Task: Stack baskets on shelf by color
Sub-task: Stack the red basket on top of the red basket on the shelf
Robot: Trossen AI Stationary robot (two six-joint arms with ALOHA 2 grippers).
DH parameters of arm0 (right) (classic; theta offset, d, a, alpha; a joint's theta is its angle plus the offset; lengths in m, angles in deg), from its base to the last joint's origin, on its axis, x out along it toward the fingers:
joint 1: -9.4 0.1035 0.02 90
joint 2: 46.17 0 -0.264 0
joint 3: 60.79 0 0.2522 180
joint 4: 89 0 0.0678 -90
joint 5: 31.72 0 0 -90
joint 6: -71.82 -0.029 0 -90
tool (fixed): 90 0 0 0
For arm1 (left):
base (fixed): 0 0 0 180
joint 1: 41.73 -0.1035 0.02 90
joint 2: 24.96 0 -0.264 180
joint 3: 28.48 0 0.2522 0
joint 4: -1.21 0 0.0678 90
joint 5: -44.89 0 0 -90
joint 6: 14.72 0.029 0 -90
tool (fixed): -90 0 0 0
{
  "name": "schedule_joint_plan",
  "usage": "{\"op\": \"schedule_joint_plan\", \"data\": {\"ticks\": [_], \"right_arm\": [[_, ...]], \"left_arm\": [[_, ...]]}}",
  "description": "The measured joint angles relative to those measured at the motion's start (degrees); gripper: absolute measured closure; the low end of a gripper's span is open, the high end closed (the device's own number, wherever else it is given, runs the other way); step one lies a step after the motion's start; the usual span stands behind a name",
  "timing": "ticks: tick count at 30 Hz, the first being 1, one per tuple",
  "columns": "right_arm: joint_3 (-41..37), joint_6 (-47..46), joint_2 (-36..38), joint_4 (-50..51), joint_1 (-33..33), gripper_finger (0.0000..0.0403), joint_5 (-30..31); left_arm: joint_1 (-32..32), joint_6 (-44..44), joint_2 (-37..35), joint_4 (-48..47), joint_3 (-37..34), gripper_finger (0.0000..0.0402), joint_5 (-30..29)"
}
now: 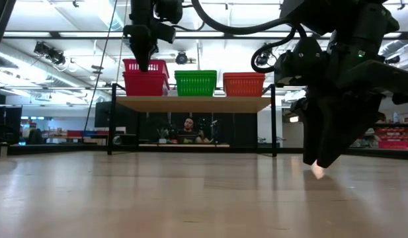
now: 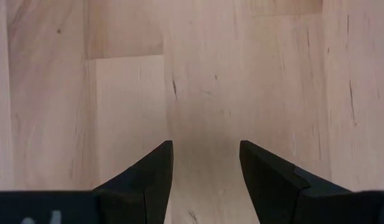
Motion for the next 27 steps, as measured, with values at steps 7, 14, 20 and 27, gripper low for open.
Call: {"op": "schedule_joint_plan", "data": {"ticks": [7,14,20,27], "right_arm": [[0.00,0.00,0.00,0.00,0.00,0.0211,0.00],[0.00,0.00,0.00,0.00,0.00,0.0211,-0.01],[0.00,0.00,0.00,-0.01,0.00,0.0211,-0.01],[0.00,0.00,0.00,0.00,0.00,0.0211,0.00]], "left_arm": [[0.10,-0.70,0.00,0.00,0.00,0.0383,-0.07],[0.12,-0.66,0.00,-0.43,0.00,0.0382,-0.09],[0.01,-0.70,-0.02,-2.28,0.00,0.0384,-0.11],[0.01,-1.42,-0.04,-2.13,0.00,0.0377,-0.11]]}}
